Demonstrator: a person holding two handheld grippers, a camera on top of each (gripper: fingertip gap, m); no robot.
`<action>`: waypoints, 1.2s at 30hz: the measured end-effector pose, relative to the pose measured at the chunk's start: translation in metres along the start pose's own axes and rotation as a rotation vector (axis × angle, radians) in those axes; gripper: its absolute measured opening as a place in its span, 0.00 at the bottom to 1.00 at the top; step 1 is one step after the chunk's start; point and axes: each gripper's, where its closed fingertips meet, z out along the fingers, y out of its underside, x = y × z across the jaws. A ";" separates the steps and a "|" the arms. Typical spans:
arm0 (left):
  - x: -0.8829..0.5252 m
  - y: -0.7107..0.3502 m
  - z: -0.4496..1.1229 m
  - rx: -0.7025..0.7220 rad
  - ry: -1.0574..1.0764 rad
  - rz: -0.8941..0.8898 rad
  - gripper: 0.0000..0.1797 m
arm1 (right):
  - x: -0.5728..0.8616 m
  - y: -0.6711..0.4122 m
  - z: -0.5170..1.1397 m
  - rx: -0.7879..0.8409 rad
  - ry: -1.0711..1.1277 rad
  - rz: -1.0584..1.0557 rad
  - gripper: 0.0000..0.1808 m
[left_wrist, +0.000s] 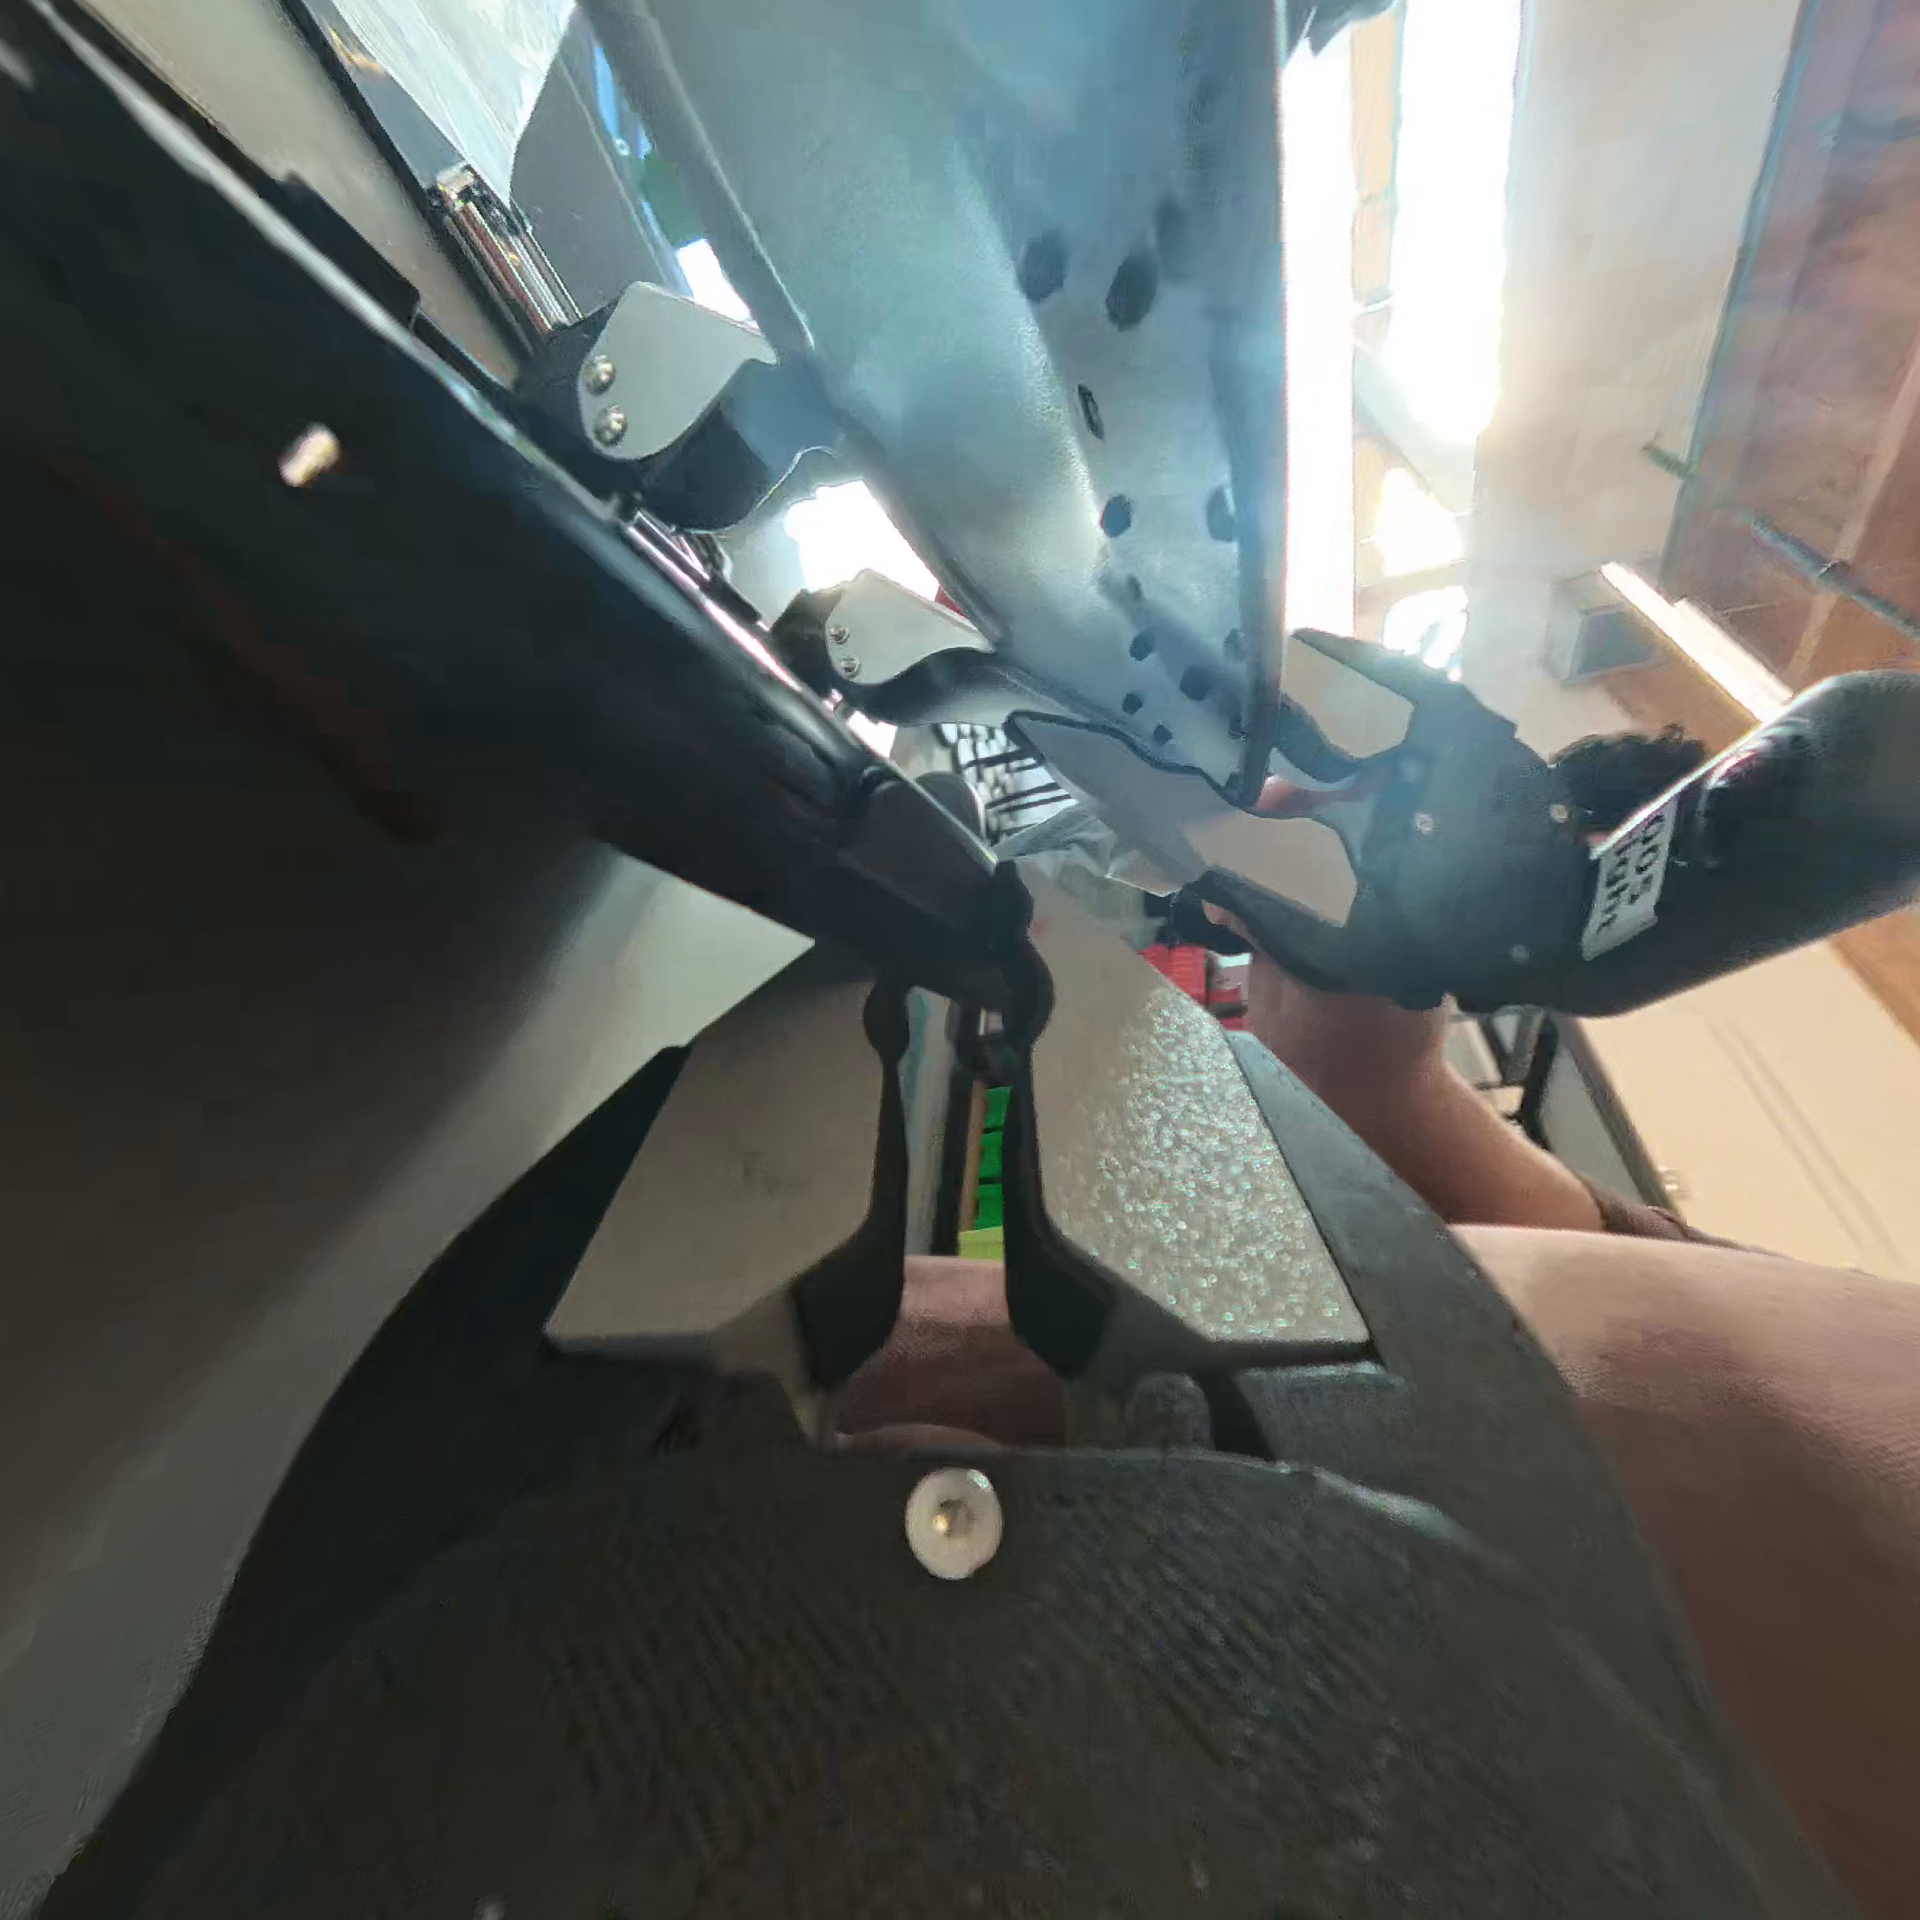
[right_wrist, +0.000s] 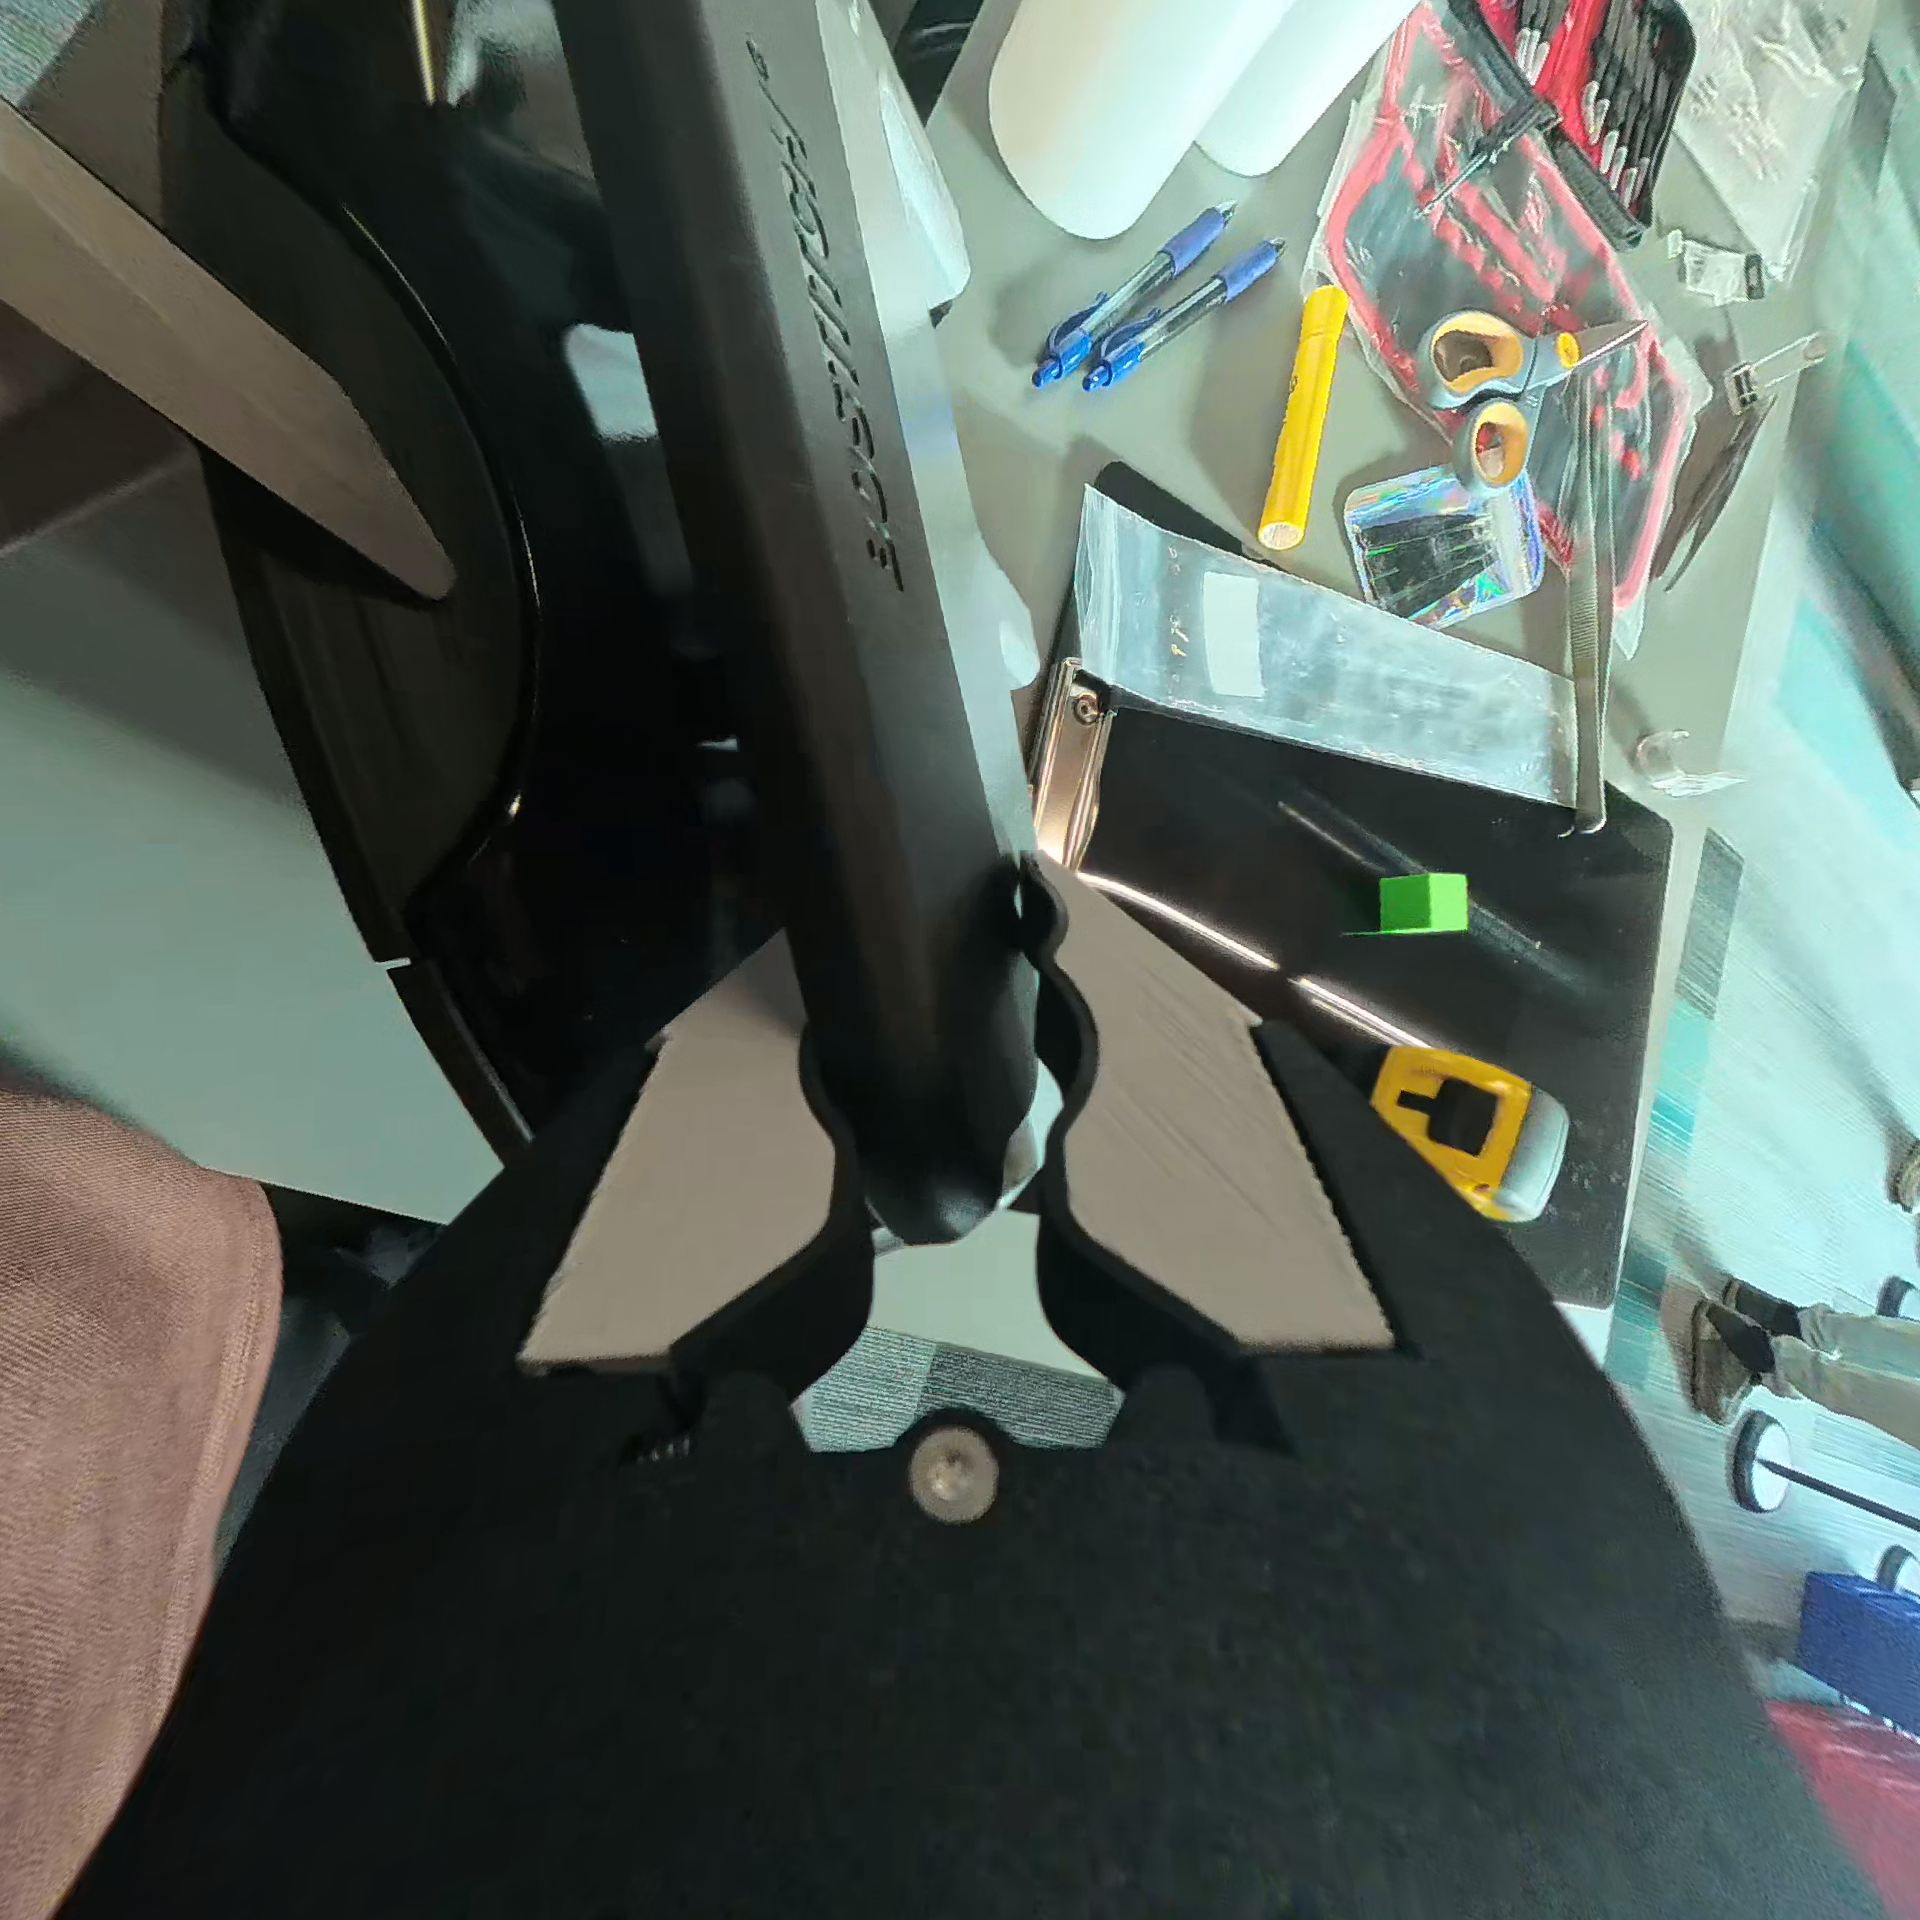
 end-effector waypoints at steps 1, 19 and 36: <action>-0.002 0.002 -0.001 -0.007 0.008 -0.016 0.05 | -0.004 0.000 0.000 0.000 0.001 0.007 0.15; -0.040 0.066 -0.095 -0.292 0.059 0.260 0.16 | -0.078 0.021 0.007 -0.027 -0.033 -0.081 0.39; -0.069 0.020 -0.100 -0.418 -0.269 0.477 0.34 | -0.091 0.051 0.014 0.016 0.168 -0.197 0.44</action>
